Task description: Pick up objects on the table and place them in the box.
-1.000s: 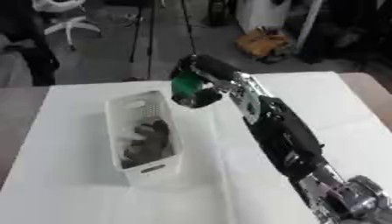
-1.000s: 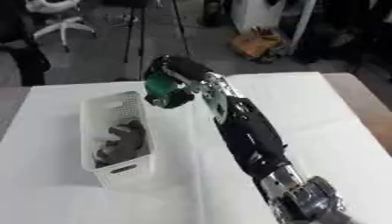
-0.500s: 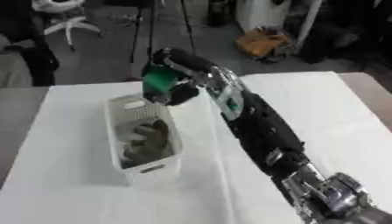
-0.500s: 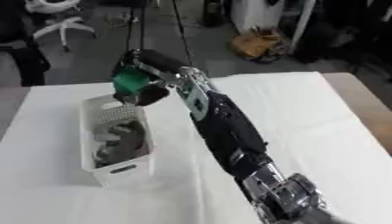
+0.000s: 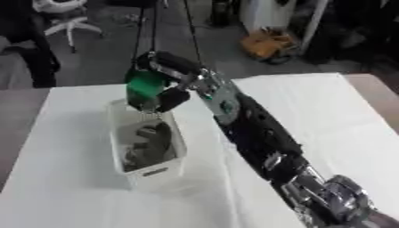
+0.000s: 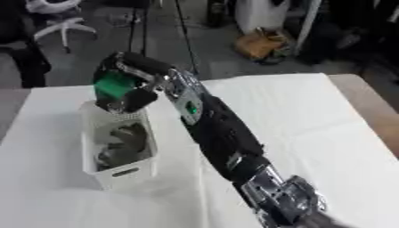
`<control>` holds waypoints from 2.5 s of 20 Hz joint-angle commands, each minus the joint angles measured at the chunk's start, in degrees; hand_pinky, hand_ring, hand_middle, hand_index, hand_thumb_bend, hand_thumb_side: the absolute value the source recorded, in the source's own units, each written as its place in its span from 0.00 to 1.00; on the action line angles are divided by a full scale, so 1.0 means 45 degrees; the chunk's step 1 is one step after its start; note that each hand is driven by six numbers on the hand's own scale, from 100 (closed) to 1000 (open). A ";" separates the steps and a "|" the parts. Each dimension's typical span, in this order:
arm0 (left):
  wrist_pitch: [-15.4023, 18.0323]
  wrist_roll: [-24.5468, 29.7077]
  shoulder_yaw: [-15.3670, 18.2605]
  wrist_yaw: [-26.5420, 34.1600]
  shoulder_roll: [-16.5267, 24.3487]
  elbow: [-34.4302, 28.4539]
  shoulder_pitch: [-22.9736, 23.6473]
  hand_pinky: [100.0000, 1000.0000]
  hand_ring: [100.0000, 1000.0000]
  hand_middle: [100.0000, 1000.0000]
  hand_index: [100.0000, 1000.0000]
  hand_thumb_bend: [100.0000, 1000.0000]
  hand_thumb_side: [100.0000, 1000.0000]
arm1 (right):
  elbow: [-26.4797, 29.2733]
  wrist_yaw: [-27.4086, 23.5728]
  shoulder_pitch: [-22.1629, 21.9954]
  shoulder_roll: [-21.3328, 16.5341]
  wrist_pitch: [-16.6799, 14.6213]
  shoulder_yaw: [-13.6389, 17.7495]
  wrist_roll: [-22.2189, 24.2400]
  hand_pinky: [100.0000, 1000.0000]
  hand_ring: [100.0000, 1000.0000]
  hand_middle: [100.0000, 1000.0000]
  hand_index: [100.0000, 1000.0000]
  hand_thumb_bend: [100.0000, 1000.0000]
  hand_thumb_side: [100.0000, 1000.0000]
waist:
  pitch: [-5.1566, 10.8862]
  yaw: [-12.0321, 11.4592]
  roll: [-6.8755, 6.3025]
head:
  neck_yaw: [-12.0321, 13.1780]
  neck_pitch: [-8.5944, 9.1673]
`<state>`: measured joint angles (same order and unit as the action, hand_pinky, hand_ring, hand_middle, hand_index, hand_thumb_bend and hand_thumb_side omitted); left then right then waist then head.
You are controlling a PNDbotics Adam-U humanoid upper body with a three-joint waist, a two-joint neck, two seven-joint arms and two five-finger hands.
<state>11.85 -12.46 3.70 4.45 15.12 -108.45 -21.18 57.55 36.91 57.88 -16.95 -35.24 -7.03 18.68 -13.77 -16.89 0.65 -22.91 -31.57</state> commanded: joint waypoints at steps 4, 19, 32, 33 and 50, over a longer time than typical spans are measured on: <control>0.0011 0.0014 0.0039 0.0019 0.0261 -0.0158 -0.0146 0.37 0.85 0.90 0.87 0.44 1.00 | -0.0146 0.0398 0.0095 0.0095 -0.0364 -0.0003 0.0408 0.07 0.12 0.47 0.70 0.00 0.07 | 0.0597 -0.0011 -0.0192 | -0.0045 0.0125; 0.0012 0.0013 0.0051 0.0019 0.0258 -0.0165 -0.0138 0.37 0.85 0.90 0.87 0.44 1.00 | -0.0475 0.1103 0.0138 0.0200 -0.0600 0.0097 -0.0056 0.07 0.12 0.47 0.71 0.00 0.06 | 0.0630 0.0035 -0.0182 | -0.0054 0.0155; 0.0013 0.0022 0.0055 0.0011 0.0258 -0.0159 -0.0118 0.37 0.85 0.90 0.87 0.44 1.00 | -0.0321 0.1727 0.0173 0.0210 -0.1553 0.0022 -0.0040 0.85 0.79 0.83 0.87 0.27 0.57 | 0.0639 0.0067 -0.0190 | -0.0065 0.0141; 0.0015 0.0022 0.0056 0.0008 0.0259 -0.0162 -0.0118 0.37 0.85 0.90 0.87 0.44 1.00 | -0.0304 0.1818 0.0175 0.0209 -0.1636 0.0014 -0.0023 0.95 0.89 0.89 0.92 0.38 0.62 | 0.0640 0.0066 -0.0189 | -0.0065 0.0139; 0.0019 0.0003 0.0067 0.0011 0.0262 -0.0167 -0.0112 0.37 0.85 0.89 0.87 0.44 1.00 | -0.0378 0.2507 0.0213 0.0342 -0.2069 0.0074 0.0125 0.99 0.92 0.92 0.94 0.42 0.66 | 0.0689 0.0093 -0.0194 | -0.0066 0.0161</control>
<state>11.85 -12.40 3.70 4.45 15.11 -108.45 -21.18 54.96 47.84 57.46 -14.92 -43.99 -7.08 18.96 -13.77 -16.49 0.65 -23.01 -31.44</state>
